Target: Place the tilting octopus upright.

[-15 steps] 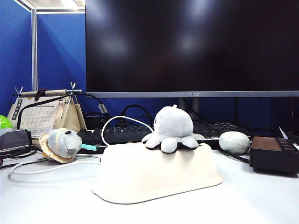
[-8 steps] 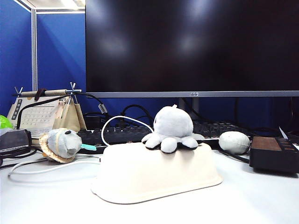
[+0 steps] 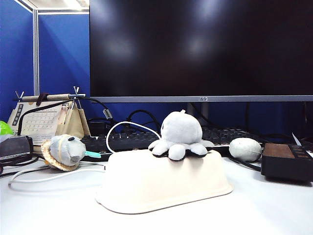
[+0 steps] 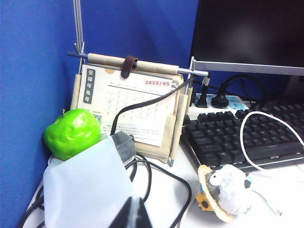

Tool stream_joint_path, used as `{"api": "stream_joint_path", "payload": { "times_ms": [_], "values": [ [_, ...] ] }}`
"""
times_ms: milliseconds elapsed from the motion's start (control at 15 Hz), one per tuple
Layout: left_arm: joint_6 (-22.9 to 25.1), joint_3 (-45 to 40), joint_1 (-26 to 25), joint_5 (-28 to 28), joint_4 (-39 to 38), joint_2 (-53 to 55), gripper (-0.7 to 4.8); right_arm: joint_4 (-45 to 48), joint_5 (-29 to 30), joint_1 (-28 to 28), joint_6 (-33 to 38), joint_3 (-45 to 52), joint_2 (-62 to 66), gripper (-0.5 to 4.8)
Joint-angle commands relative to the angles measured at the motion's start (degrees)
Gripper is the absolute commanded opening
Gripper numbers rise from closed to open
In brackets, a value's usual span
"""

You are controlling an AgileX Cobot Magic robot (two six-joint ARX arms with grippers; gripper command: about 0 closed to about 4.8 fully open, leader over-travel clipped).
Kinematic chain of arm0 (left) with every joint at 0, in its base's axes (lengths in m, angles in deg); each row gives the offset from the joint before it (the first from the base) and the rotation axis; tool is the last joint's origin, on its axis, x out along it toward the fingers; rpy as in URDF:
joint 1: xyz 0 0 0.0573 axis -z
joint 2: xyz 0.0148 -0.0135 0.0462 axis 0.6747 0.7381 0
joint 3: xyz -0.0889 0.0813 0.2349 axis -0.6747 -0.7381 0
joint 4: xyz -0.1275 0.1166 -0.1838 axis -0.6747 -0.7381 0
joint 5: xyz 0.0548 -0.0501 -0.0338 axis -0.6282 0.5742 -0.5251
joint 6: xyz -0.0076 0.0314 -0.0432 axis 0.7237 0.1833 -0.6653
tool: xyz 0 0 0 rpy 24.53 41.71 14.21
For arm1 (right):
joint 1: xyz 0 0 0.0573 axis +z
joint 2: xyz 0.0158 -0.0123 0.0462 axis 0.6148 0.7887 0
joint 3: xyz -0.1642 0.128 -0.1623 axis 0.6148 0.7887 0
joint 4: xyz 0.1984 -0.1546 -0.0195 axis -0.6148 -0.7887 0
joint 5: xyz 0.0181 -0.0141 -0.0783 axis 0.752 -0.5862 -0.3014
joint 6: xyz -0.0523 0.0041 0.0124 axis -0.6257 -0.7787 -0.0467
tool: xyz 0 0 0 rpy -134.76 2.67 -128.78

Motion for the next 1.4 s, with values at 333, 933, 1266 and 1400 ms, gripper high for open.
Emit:
{"api": "stream_joint_path", "payload": {
  "times_ms": [333, 933, 1266, 1400],
  "values": [
    [0.1, 0.1, 0.0, 0.0, 0.7, 0.0, -0.05, 0.7, 0.1, 0.0, 0.2, -0.1, -0.1, -0.05],
    [0.1, 0.1, 0.0, 0.0, 0.7, 0.0, -0.05, 7.3, 0.3, -8.7, 0.2, 2.9, -0.1, -0.05],
    [0.1, 0.1, 0.0, 0.0, 0.7, 0.0, -0.05, 21.4, 16.9, -39.1, 0.2, 11.2, -0.1, -0.05],
    [0.1, 0.1, 0.0, 0.0, 0.6, 0.0, -0.05, 22.3, 27.8, -49.5, 0.2, 14.3, -0.2, -0.05]
  ]
}}
